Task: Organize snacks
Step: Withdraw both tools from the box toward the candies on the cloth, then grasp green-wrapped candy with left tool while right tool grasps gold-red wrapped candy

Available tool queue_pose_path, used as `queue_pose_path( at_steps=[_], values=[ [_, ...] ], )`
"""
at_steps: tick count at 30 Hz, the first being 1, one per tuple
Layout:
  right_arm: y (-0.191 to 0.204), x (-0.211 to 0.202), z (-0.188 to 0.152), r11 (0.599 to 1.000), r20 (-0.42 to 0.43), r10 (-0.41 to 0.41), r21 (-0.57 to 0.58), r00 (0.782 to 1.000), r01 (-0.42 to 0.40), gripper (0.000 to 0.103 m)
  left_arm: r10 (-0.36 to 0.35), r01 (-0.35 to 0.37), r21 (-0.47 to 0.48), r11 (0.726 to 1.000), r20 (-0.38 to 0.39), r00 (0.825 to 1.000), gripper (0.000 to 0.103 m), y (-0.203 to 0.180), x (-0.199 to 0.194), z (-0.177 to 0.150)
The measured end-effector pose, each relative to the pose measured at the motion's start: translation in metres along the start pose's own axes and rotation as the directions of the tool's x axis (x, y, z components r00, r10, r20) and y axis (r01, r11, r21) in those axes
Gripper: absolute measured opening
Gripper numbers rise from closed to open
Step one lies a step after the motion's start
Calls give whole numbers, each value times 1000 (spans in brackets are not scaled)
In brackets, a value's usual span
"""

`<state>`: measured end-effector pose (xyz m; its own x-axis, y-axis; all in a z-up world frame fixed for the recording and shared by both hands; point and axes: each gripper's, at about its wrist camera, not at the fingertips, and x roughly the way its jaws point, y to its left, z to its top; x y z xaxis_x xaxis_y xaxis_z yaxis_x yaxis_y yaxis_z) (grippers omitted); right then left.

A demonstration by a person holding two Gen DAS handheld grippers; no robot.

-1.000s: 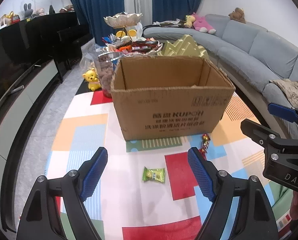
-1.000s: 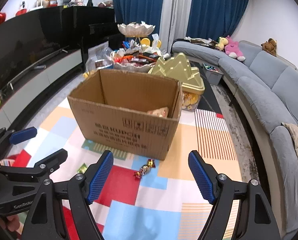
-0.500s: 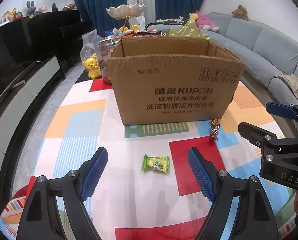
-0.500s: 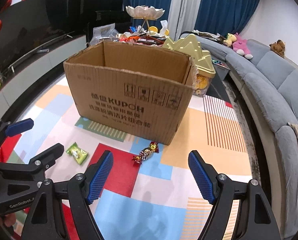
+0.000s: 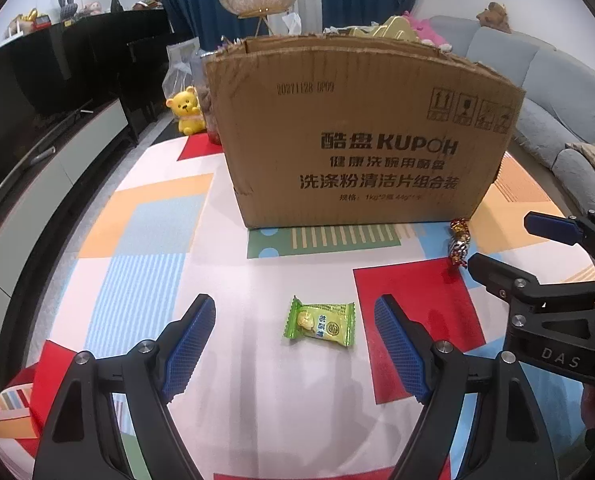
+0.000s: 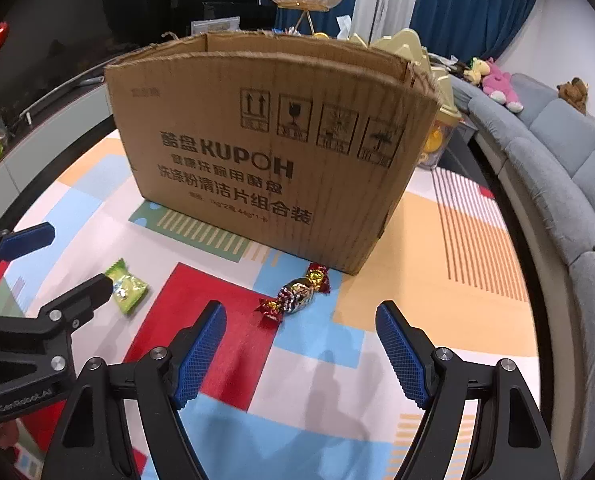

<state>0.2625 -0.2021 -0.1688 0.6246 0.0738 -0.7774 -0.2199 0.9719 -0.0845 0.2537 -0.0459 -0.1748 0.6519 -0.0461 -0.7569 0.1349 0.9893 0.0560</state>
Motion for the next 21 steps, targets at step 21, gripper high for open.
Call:
queue_pose_path(
  at_steps=[21],
  values=[
    [-1, 50, 2, 992, -53, 46, 117, 998, -40, 78, -28, 24, -55, 998, -79, 996, 76, 4, 41, -6]
  ],
)
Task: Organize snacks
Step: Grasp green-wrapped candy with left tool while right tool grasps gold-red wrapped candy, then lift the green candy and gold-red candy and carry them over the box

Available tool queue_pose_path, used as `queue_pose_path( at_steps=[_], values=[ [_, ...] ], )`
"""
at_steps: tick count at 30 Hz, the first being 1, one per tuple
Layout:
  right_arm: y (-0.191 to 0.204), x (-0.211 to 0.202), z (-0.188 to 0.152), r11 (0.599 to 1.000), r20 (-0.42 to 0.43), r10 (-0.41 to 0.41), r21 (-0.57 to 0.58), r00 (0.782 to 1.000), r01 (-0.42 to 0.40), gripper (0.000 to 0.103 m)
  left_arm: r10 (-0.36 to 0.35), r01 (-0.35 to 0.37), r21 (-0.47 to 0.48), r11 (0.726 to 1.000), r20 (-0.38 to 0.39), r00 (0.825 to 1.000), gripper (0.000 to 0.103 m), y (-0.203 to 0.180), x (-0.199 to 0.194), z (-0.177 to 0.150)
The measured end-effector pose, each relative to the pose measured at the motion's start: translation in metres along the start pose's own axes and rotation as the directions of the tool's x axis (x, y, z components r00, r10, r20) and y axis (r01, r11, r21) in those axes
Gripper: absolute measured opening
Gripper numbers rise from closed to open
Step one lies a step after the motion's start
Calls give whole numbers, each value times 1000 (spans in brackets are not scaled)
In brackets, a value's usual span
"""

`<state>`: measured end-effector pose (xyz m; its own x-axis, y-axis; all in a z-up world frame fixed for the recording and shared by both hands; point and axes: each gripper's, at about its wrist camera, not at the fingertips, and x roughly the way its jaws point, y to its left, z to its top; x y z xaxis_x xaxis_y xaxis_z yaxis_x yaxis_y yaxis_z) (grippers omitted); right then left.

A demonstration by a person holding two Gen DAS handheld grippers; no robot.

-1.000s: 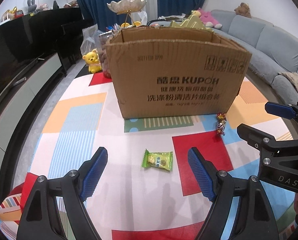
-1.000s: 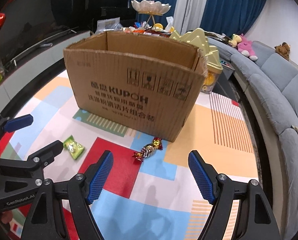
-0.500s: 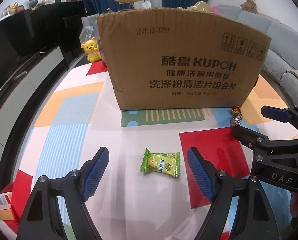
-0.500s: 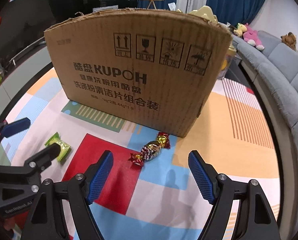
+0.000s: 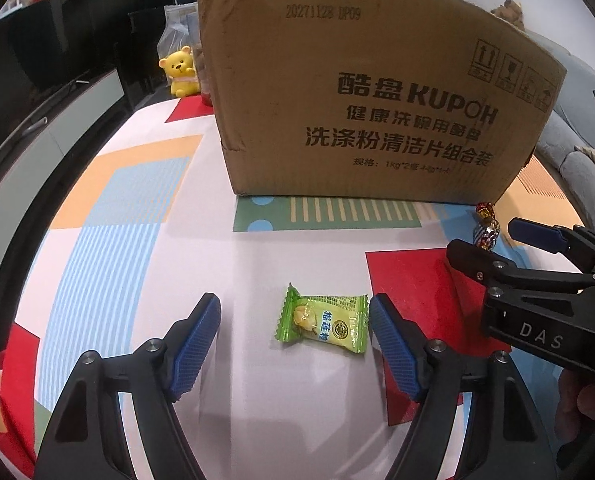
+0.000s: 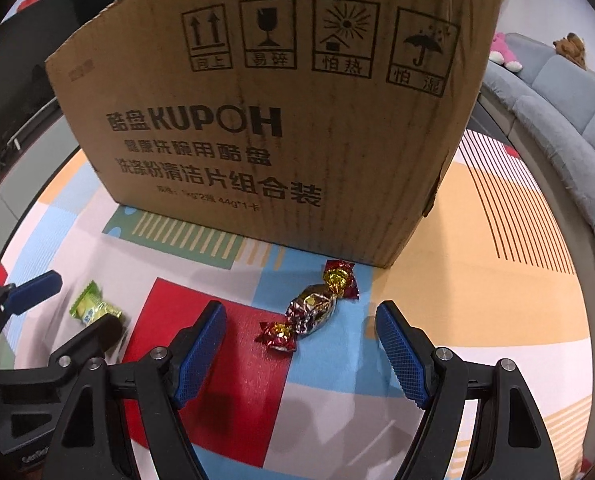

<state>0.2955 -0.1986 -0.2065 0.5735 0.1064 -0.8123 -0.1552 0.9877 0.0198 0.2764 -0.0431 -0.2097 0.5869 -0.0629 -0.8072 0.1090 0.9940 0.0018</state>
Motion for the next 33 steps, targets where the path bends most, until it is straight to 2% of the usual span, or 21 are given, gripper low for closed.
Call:
queue_pose_path(
  at_steps=[4, 6, 8, 10, 13, 16, 20, 24, 33],
  values=[
    [-2, 4, 0, 1000, -6, 3, 16, 1000, -3, 76, -8, 8, -11, 1000, -12, 1000, 71, 2, 4, -1],
    [-6, 5, 1, 1000, -12, 5, 25, 1000, -5, 69, -12, 12, -9, 1000, -12, 1000, 67, 3, 6, -1],
    [-8, 5, 5, 999, -10, 7, 32, 1000, -7, 69, -20, 20, -5, 1000, -13, 1000, 64, 2, 7, 0],
    [-9, 5, 6, 999, -5, 3, 37, 1000, -3, 64, -22, 22, -1, 1000, -6, 1000, 60, 1, 7, 0],
    [-12, 4, 9, 999, 0, 1, 43, 1000, -1, 55, -25, 25, 2, 1000, -1, 1000, 53, -1, 6, -1],
    [-17, 4, 12, 999, 3, 6, 46, 1000, -6, 40, -32, 31, 8, 999, 5, 999, 44, -3, 4, -1],
    [-18, 5, 12, 999, 8, 17, 41, 1000, -17, 21, -33, 33, 18, 999, 9, 999, 39, -7, 1, -4],
    [-15, 1, 11, 999, 13, 21, 49, 1000, -22, 20, -28, 28, 17, 999, 13, 1000, 35, -8, -1, -4],
    [-7, -18, 7, 998, 40, 38, 51, 998, -40, 20, -15, 15, 8, 1000, 21, 1000, 33, -3, -5, 0]
  ],
)
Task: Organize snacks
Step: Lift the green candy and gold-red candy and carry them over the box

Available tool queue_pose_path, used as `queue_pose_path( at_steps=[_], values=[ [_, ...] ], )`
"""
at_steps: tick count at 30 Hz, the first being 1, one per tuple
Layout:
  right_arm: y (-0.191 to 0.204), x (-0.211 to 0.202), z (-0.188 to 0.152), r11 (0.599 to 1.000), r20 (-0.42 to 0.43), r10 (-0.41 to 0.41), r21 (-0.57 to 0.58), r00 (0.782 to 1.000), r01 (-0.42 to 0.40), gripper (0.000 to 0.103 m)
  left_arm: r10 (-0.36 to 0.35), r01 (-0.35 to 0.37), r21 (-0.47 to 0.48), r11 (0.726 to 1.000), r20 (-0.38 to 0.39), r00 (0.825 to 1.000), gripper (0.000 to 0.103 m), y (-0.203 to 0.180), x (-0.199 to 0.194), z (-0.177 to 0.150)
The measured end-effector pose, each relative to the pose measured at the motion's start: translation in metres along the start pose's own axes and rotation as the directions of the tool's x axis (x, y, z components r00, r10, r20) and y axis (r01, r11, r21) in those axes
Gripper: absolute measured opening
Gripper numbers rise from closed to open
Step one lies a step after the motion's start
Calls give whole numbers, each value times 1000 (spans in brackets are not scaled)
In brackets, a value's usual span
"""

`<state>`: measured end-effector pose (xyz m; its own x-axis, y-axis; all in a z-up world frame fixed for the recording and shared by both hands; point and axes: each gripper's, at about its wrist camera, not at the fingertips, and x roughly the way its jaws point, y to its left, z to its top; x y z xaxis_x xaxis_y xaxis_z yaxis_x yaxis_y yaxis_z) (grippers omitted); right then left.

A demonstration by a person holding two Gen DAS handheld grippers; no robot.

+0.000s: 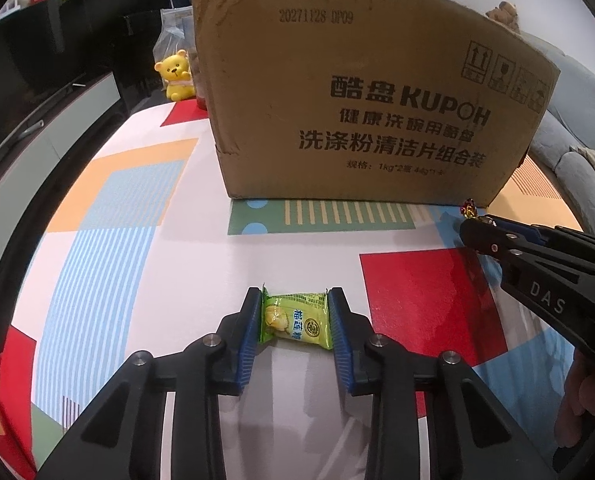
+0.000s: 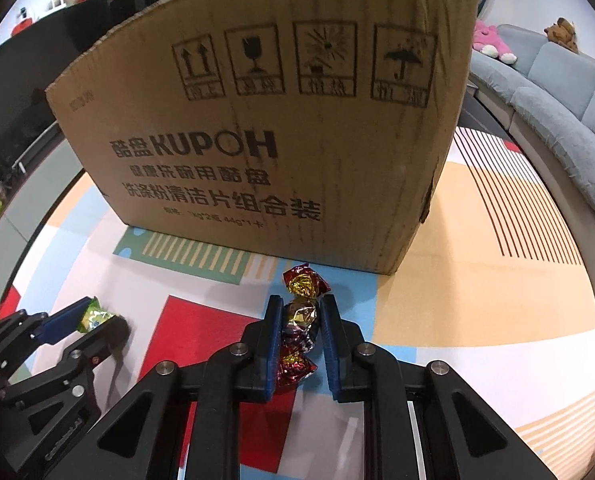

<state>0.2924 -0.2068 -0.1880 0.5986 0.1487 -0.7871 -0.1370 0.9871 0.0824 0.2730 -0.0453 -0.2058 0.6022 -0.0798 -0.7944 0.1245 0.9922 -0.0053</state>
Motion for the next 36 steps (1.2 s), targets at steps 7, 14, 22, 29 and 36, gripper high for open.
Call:
queue_pose_path(
  at_steps=[7, 14, 22, 29, 36],
  values=[
    [0, -16, 2, 1000, 14, 6, 7, 1000, -6, 20, 5, -5, -7, 1000, 12, 1000, 33, 1, -9, 3],
    [-1, -41, 5, 1000, 34, 0, 22, 999, -1, 20, 10, -10, 2, 1000, 15, 1000, 33, -2, -24, 11],
    [6, -68, 13, 1000, 60, -10, -6, 998, 10, 20, 12, -12, 18, 1000, 27, 1000, 33, -5, -43, 19],
    [11, -92, 21, 1000, 90, -9, -14, 996, 10, 20, 8, -9, 7, 1000, 44, 999, 33, -3, -58, 36],
    [11, -111, 36, 1000, 130, -3, -18, 991, 6, 20, -1, 0, 10, 1000, 76, 997, 33, -3, -75, 49]
  ],
)
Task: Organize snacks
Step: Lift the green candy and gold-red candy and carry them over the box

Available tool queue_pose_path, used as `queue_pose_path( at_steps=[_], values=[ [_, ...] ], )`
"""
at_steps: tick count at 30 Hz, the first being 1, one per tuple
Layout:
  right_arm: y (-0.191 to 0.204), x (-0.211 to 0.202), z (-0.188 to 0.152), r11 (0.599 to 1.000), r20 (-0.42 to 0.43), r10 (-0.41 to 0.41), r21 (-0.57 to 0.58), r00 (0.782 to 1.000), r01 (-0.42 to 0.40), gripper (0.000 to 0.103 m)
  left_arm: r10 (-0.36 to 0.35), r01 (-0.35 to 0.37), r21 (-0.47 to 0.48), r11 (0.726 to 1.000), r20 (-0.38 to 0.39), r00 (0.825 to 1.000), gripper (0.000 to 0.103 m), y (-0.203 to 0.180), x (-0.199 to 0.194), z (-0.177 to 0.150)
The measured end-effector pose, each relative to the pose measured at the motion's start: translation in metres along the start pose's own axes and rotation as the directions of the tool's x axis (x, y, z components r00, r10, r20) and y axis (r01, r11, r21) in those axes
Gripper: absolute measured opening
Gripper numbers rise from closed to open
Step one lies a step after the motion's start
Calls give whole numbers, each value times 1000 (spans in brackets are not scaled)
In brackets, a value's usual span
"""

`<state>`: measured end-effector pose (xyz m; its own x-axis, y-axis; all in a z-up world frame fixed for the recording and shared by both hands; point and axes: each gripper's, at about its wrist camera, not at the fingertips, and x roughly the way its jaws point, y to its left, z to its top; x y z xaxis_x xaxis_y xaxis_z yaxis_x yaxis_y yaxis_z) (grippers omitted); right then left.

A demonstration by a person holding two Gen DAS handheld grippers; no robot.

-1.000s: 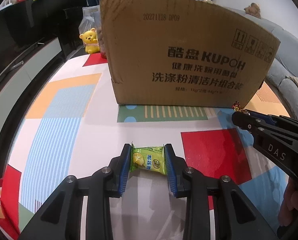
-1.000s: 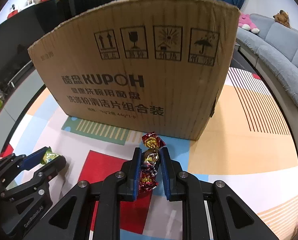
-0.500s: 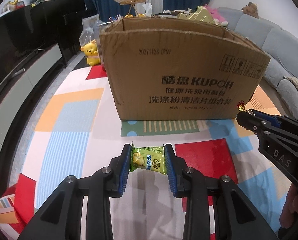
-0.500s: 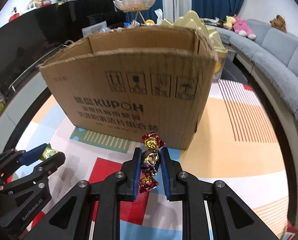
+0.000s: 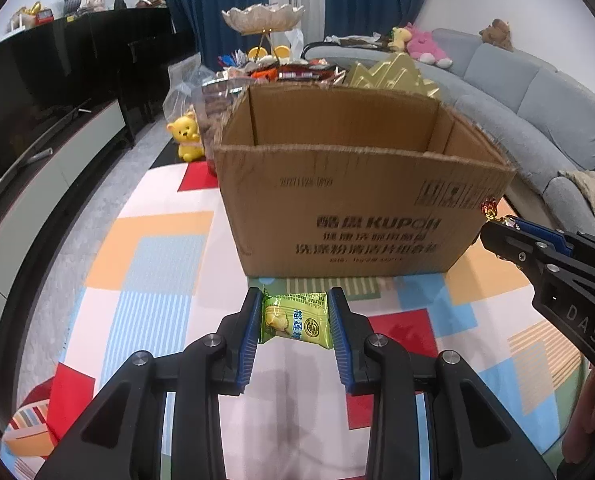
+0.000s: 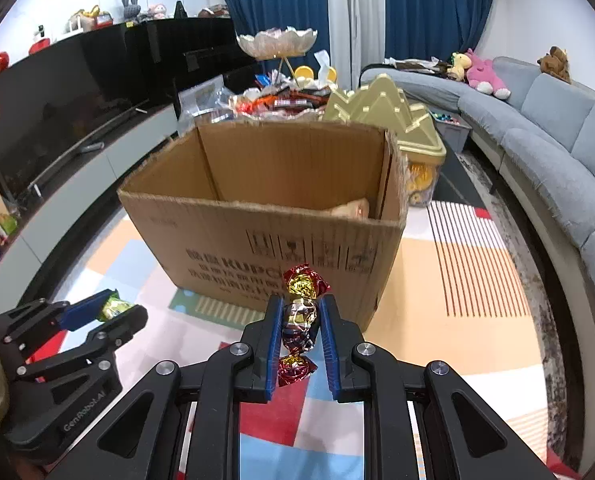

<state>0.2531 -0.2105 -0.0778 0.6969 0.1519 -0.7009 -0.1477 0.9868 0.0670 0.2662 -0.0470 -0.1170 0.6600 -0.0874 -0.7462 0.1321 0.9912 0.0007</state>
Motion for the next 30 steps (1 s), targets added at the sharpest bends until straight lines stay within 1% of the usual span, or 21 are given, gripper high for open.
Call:
queue_pose_path(
  at_steps=[4, 12, 21, 30],
  values=[
    [-1, -8, 8, 1000, 18, 0, 3, 1000, 0, 20, -1, 0, 13, 1000, 27, 1000, 33, -3, -11, 10],
    [-4, -23, 25, 1000, 51, 1, 14, 999, -2, 20, -15, 15, 14, 1000, 57, 998, 33, -5, -26, 35],
    [-4, -27, 45, 1000, 83, 4, 5, 997, -5, 20, -17, 15, 24, 1000, 87, 996, 33, -5, -27, 59],
    [-3, -22, 65, 1000, 106, 1, 1, 994, -1, 20, -19, 15, 29, 999, 136, 991, 33, -2, -23, 90]
  ],
)
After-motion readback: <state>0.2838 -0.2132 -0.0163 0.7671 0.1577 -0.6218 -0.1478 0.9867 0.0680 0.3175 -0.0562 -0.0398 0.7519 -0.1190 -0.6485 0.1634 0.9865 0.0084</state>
